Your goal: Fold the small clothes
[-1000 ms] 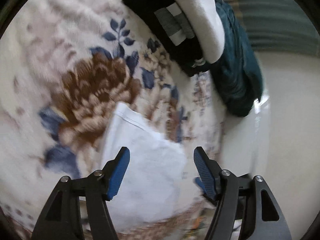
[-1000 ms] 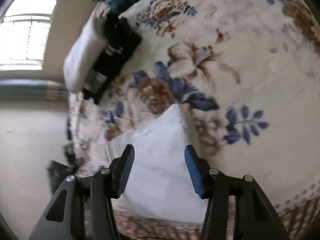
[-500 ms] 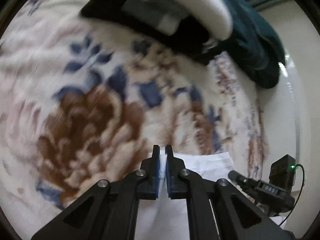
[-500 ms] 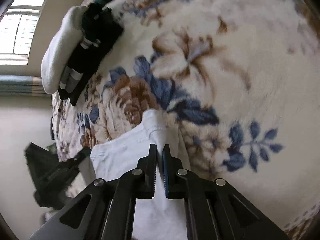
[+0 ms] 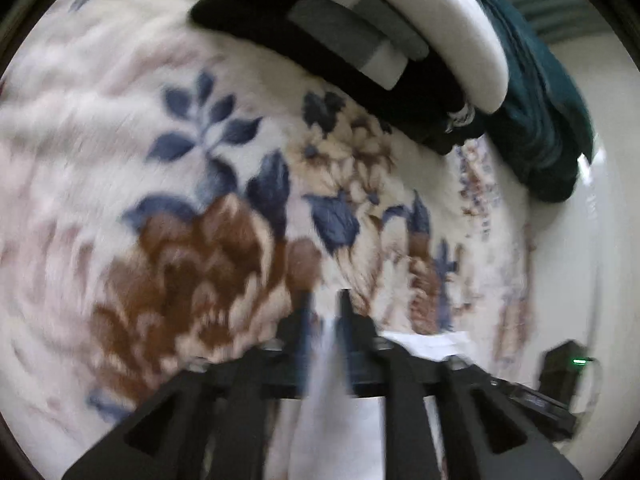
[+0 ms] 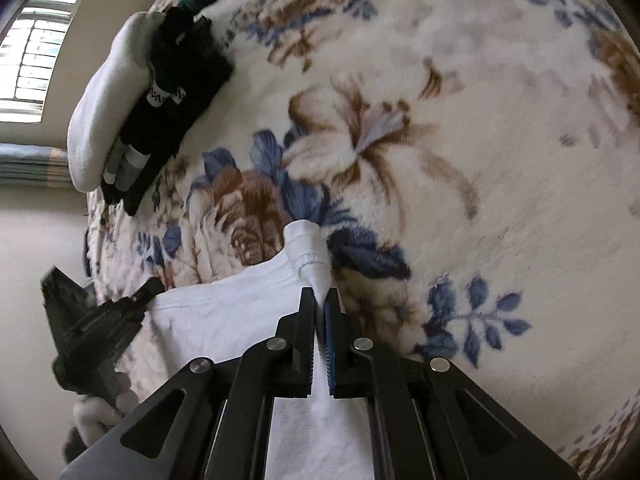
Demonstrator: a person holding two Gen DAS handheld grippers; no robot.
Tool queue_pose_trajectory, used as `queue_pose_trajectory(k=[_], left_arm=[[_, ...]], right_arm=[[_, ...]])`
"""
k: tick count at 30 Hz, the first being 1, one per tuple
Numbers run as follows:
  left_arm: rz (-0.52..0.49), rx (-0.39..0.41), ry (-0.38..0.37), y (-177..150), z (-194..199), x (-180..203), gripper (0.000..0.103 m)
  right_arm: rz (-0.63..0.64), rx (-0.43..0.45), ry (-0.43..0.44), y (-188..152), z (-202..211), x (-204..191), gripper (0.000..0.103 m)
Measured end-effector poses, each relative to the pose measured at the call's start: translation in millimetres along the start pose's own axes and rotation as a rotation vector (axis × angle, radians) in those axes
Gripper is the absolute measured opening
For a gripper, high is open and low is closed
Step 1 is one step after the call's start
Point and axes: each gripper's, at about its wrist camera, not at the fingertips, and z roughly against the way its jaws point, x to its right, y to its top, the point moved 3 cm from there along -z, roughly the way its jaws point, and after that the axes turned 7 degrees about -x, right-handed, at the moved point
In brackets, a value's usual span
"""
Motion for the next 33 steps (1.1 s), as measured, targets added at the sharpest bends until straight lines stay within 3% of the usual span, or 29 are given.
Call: queue_pose_trajectory(k=[1, 3, 4, 5, 10, 14, 15, 16, 17, 19, 27, 33], left_arm=[[0.015, 0.004, -0.015, -7, 6, -4, 0.061], [0.035, -0.001, -0.089, -24, 14, -10, 0.069], [0.044, -0.018, -0.108, -31, 12, -12, 0.07], [0.052, -0.043, -0.133, -38, 8, -13, 0.07], [0.045, -0.164, -0.174, -63, -34, -13, 0.07], [-0.002, -0.13, -0.199, -65, -40, 5, 0.067], [-0.026, -0.109, -0.193, -65, -38, 10, 0.054], [-0.054, -0.092, -0.174, -66, -35, 15, 0.033], [-0.07, -0.077, -0.174, -67, -30, 18, 0.025], [-0.071, -0.054, -0.184, -69, -21, 20, 0.021], [-0.114, 0.022, -0.223, -65, 47, 52, 0.02], [-0.162, 0.131, -0.245, -1, 120, 103, 0.02]], right_arm=[[0.001, -0.013, 0.014, 0, 2, 2, 0.033], [0.017, -0.044, 0.08, -3, 5, 8, 0.062], [0.026, -0.072, 0.1, -5, 4, 12, 0.07], [0.035, -0.109, 0.13, -7, 0, 15, 0.071], [0.032, -0.276, 0.24, -17, -38, 34, 0.071], [0.074, -0.327, 0.342, -26, -63, 25, 0.068], [0.074, -0.332, 0.349, -28, -66, 22, 0.05], [0.073, -0.332, 0.343, -29, -69, 19, 0.037], [0.075, -0.313, 0.33, -29, -67, 16, 0.036], [0.076, -0.289, 0.352, -33, -60, 11, 0.023], [0.148, -0.181, 0.338, -31, 11, -52, 0.019], [0.253, -0.102, 0.338, 15, 72, -144, 0.019]])
